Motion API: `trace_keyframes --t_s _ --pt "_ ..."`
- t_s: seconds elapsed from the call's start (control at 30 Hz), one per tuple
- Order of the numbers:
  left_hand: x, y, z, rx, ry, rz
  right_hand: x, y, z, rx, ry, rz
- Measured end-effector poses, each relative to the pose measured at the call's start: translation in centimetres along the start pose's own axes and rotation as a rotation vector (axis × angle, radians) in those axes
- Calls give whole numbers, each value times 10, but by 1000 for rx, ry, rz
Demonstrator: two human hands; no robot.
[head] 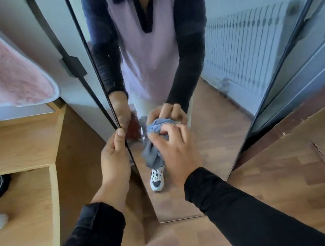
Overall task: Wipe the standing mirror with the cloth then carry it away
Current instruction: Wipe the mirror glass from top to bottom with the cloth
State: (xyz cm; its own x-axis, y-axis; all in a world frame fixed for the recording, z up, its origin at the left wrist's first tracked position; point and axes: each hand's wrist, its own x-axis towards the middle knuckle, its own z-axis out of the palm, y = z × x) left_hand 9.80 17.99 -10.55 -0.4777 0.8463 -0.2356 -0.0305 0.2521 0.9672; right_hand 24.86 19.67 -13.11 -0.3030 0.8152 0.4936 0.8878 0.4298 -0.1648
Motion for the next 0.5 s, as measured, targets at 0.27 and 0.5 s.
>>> trace_keyframes --t_s 0.27,0.5 --pt "5 -60 10 -75 45 45 -33 -4 25 31 43 1" --pt "13 -78 16 -62 94 220 -43 2 67 26 178 -148"
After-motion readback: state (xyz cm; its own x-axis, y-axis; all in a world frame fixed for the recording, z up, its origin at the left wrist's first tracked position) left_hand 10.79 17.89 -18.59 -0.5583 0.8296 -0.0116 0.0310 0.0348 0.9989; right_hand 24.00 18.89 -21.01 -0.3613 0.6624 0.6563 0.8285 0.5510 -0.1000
